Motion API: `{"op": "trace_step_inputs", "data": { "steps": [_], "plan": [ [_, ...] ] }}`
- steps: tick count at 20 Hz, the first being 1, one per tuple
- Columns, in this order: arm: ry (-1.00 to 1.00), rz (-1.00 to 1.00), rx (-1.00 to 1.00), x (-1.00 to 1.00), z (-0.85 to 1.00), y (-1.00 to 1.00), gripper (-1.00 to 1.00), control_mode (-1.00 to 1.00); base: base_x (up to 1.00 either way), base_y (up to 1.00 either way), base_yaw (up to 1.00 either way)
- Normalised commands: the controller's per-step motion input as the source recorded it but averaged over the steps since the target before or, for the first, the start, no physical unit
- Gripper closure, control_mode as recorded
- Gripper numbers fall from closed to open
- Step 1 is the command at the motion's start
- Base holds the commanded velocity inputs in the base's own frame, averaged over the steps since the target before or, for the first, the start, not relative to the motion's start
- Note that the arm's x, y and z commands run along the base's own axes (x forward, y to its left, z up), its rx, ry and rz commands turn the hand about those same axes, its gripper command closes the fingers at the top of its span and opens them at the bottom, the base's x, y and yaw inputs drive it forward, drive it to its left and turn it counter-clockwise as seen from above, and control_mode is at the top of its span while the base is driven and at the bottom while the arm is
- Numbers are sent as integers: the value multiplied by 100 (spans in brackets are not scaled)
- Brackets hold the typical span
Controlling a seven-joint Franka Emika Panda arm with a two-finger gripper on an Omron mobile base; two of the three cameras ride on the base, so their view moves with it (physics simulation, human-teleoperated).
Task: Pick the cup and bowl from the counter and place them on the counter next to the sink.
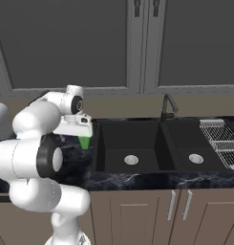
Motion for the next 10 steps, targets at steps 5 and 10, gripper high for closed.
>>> {"op": "trace_step_inputs", "data": {
  "steps": [5, 10],
  "plan": [
    [0, 0, 0, -63, 0, 0, -100, -100, 0, 0, 0],
    [2, 0, 0, -60, -6, -1, -100, -100, 0, 0, 0]
  ]
}}
